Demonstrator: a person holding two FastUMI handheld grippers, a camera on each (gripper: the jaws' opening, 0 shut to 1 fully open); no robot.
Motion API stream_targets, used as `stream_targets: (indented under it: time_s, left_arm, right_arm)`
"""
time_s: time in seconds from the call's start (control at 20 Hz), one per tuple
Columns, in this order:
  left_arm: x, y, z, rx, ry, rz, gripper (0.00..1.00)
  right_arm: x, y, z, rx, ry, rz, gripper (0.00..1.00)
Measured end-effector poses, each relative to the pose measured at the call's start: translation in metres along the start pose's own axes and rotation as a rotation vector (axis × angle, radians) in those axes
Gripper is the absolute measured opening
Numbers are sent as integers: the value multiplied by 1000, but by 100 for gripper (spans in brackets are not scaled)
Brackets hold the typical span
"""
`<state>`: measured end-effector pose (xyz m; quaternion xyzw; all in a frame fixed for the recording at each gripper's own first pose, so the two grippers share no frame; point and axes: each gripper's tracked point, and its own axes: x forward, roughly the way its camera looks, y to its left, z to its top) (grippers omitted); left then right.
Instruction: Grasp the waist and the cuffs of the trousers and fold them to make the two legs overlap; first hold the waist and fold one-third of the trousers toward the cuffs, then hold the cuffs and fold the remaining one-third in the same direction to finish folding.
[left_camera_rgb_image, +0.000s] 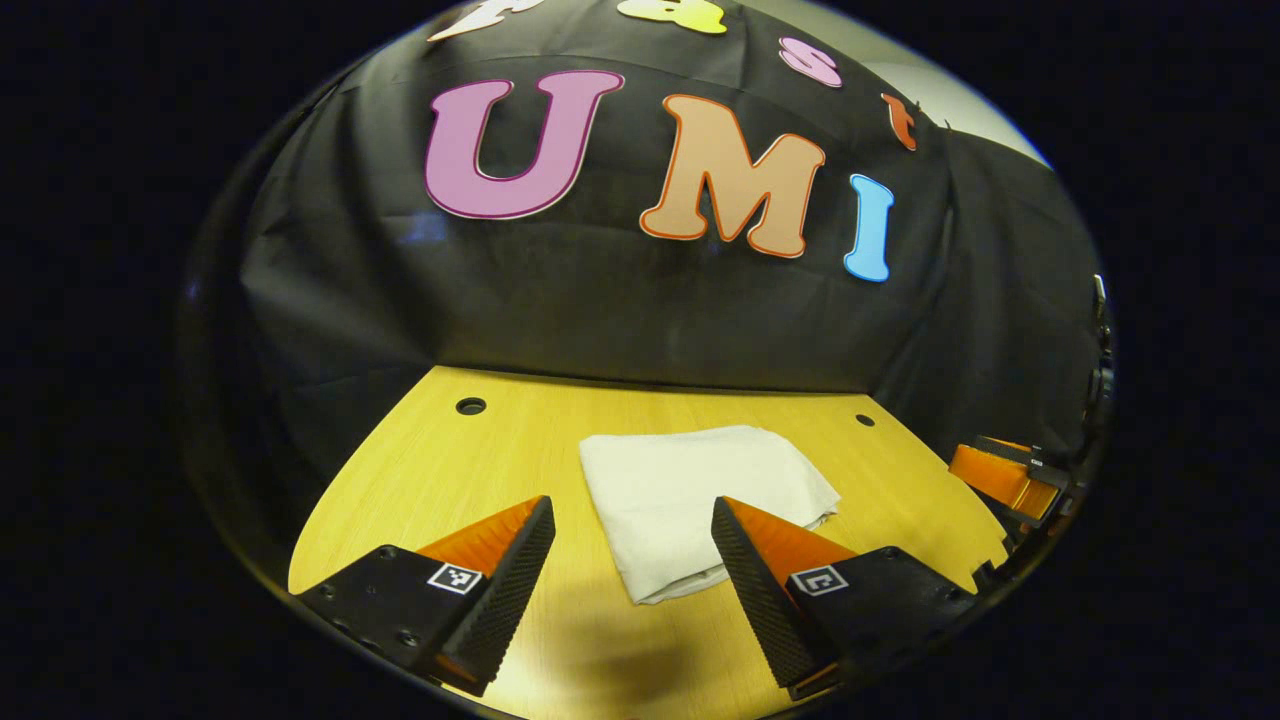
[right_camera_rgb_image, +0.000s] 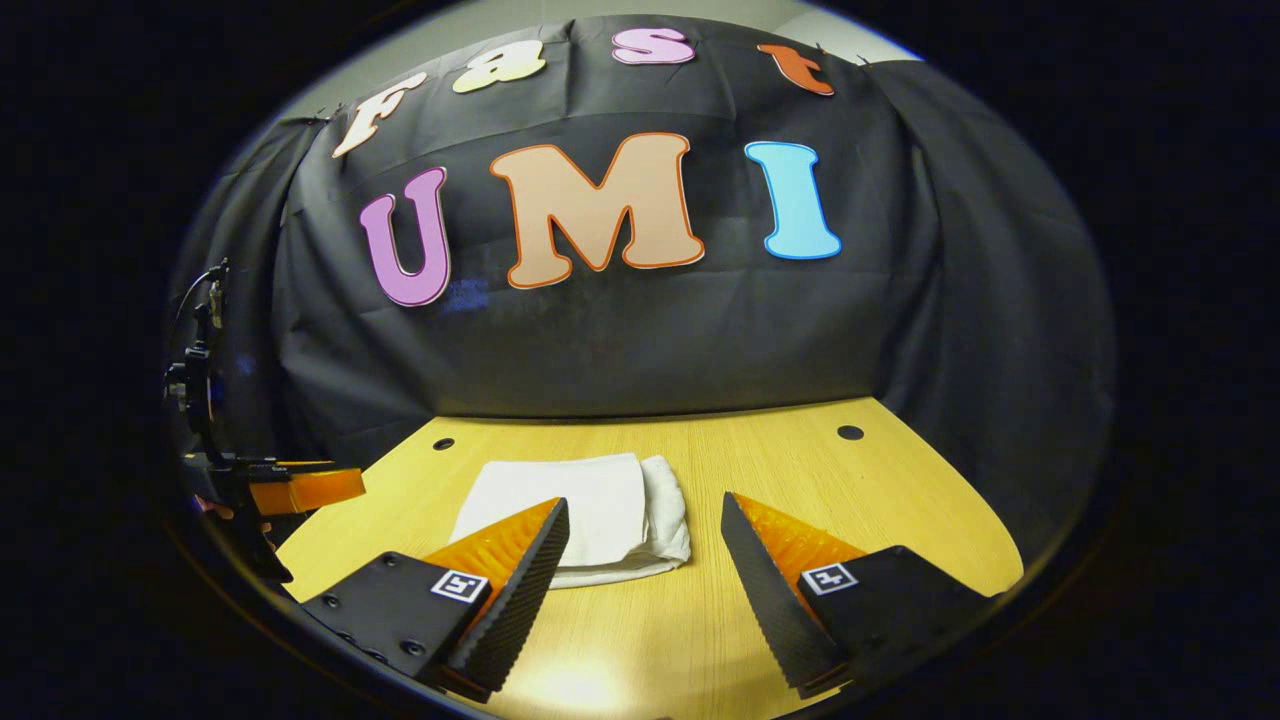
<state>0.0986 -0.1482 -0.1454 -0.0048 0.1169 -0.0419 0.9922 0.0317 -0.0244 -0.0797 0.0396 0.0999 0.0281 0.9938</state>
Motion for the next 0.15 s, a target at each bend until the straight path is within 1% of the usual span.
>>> stream_targets:
  time_s: [0.15]
  left_arm:
    - [-9,-1,-3,-19,2,-29,95]
  right_arm:
    - [-4,2,-4,-2,6,-5,96]
